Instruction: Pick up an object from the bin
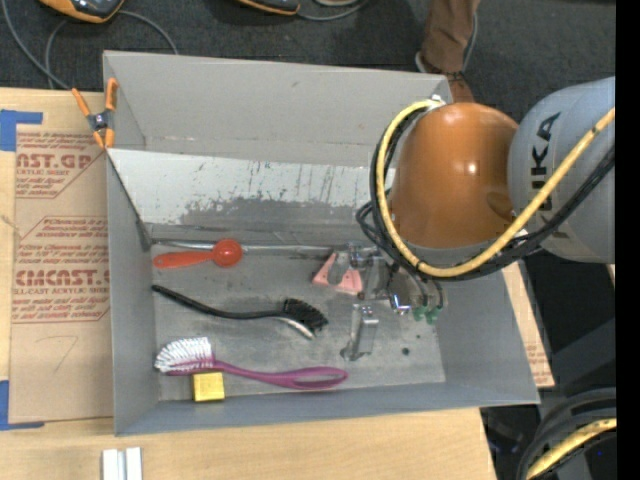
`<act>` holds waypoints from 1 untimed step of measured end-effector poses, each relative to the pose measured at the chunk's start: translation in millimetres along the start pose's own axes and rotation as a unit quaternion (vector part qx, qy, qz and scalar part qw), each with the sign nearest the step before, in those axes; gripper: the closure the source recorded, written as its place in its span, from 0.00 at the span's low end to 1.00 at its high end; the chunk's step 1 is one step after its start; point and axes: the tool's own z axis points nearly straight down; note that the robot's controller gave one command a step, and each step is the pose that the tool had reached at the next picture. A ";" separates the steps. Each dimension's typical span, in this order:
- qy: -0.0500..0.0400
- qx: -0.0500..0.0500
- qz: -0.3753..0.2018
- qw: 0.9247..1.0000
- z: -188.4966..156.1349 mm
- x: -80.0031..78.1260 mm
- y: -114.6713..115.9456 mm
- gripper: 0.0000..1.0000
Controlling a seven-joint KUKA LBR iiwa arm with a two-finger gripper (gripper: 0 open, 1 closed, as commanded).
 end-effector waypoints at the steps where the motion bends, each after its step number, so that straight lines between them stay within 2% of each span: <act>1: -0.004 0.000 0.001 1.000 -3.3 -1.6 -0.3 0.00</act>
Offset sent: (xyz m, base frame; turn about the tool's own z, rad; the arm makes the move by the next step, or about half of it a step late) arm 0.0641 0.0269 -0.1595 0.1390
